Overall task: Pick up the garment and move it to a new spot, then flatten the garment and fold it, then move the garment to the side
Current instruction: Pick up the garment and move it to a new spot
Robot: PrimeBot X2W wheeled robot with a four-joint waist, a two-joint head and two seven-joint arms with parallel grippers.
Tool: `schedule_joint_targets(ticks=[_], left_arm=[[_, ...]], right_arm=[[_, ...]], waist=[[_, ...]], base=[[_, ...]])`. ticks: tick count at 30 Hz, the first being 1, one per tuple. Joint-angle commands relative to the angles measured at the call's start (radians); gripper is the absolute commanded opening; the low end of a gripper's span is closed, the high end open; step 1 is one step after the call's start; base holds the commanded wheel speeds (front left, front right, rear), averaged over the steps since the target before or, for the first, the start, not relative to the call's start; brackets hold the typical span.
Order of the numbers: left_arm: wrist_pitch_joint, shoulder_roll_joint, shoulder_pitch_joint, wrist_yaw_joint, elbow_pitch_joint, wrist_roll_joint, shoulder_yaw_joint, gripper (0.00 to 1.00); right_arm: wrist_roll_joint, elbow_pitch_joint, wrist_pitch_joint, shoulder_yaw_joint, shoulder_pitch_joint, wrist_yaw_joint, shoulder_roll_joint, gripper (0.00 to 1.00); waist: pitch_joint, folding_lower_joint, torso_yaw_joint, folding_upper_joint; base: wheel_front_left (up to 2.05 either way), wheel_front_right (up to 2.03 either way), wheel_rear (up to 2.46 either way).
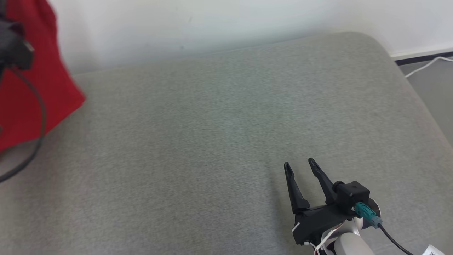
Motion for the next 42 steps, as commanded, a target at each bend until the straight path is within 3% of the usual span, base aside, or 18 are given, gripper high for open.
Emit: schedule_joint_targets(ticks=[1, 9, 17, 27, 42], left_arm=[[0.012, -0.008, -0.005, -0.002, -0.025, -0.003, -0.005, 0.00], [0.116, -0.084, -0.032, -0.005, -0.205, -0.036, -0.086, 0.00], [0.149, -0.155, -0.059, -0.004, -0.230, -0.066, -0.146, 0.00], [0.116, -0.217, 0.033, -0.001, -0.143, -0.097, -0.197, 0.00], [-0.081, -0.365, 0.175, -0.005, 0.193, -0.150, -0.325, 0.00]], right_arm=[[0.008, 0.001, -0.006, 0.002, 0.016, 0.001, 0.003, 1.00], [0.058, 0.009, -0.008, 0.020, 0.010, 0.001, 0.005, 1.00], [0.091, -0.002, -0.008, 0.035, 0.017, 0.001, 0.005, 1.00], [0.098, -0.016, -0.009, 0.028, 0.000, 0.001, 0.005, 1.00], [0.102, -0.001, -0.009, 0.044, -0.036, 0.001, 0.005, 1.00]], waist=[[-0.018, 0.0000, -0.035, 0.0000], [-0.036, 0.0000, -0.121, 0.0000], [-0.044, 0.0000, -0.175, 0.0000], [-0.005, 0.0000, -0.170, 0.0000], [0.032, 0.0000, -0.178, 0.0000]], base=[[0.00, 0.00, 0.00], [0.00, 0.00, 0.00], [0.00, 0.00, 0.00], [0.00, 0.00, 0.00], [0.00, 0.00, 0.00]])
